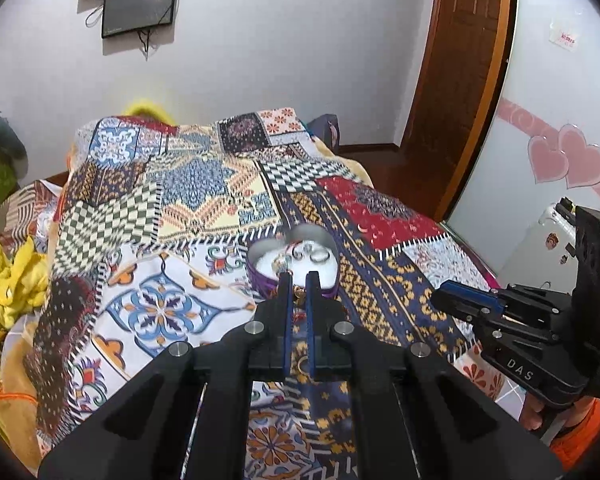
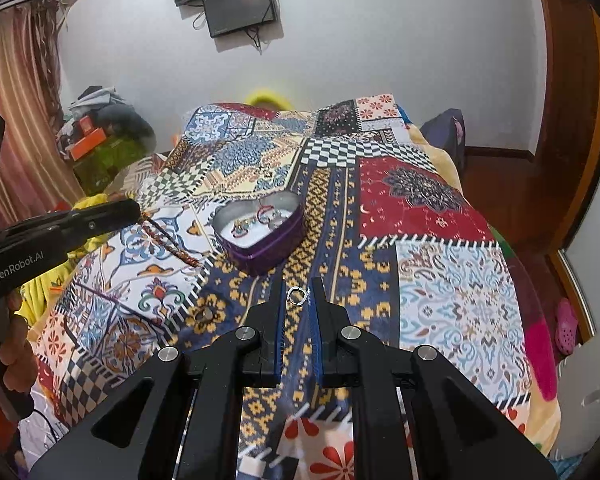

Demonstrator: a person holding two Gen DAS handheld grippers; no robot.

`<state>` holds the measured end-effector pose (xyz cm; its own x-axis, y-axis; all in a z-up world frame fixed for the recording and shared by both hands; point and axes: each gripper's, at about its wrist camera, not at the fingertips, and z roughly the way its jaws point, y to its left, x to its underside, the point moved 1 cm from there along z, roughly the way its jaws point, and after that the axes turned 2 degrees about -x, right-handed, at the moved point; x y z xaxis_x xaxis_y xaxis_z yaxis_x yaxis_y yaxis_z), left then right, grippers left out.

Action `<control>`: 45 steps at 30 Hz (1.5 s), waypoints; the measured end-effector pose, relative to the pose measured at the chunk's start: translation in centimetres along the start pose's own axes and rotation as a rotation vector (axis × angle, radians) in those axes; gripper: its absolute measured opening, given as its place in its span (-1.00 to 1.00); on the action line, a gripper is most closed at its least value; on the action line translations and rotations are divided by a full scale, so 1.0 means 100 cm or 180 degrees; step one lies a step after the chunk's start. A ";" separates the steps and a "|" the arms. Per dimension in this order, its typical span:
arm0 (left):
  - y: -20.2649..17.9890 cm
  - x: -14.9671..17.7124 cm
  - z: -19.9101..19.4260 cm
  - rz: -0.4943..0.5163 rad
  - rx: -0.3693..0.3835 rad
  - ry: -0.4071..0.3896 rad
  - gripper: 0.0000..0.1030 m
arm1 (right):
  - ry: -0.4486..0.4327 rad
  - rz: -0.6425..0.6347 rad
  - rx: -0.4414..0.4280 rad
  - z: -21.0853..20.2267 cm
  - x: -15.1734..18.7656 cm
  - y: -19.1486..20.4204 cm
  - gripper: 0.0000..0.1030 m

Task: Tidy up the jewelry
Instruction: 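Carry the bracelet and ring with both grippers over the purple heart tin, then open both grippers to drop the pieces into the tin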

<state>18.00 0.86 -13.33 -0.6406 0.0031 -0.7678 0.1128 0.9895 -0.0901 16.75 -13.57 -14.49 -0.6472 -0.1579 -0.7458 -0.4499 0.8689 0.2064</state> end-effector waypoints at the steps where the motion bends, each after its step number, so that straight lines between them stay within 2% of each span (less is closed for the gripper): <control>1: 0.000 -0.002 0.000 0.0009 -0.0007 -0.0021 -0.92 | -0.0012 -0.0006 -0.0004 0.001 -0.002 0.000 -0.81; 12: 0.003 -0.028 0.006 0.0037 -0.0003 -0.0214 -0.92 | -0.0121 -0.0035 0.0003 0.011 -0.020 0.002 -0.81; 20: 0.005 -0.042 0.024 0.0021 0.0045 -0.0229 -0.92 | -0.0165 -0.0091 -0.0050 0.021 -0.033 0.006 -0.81; 28: 0.010 -0.044 0.057 -0.0015 0.0132 -0.0055 -0.92 | -0.0091 -0.0132 -0.0157 0.043 -0.042 0.009 -0.81; 32: 0.016 -0.035 0.077 -0.0051 0.0197 0.0155 -0.92 | -0.0027 -0.0179 -0.0184 0.055 -0.045 0.011 -0.81; 37: 0.023 -0.024 0.096 -0.0082 0.0156 0.0375 -0.92 | 0.0064 -0.0211 -0.0252 0.066 -0.047 0.013 -0.81; 45: 0.028 -0.022 0.107 -0.0087 0.0126 0.0482 -0.92 | 0.0140 -0.0309 -0.0267 0.075 -0.047 0.017 -0.81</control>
<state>27.85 2.03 -18.71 -0.7508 0.0009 -0.6605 0.1216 0.9831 -0.1370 23.67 -7.84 -15.39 -0.6236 -0.2614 -0.7367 -0.5604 0.8066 0.1882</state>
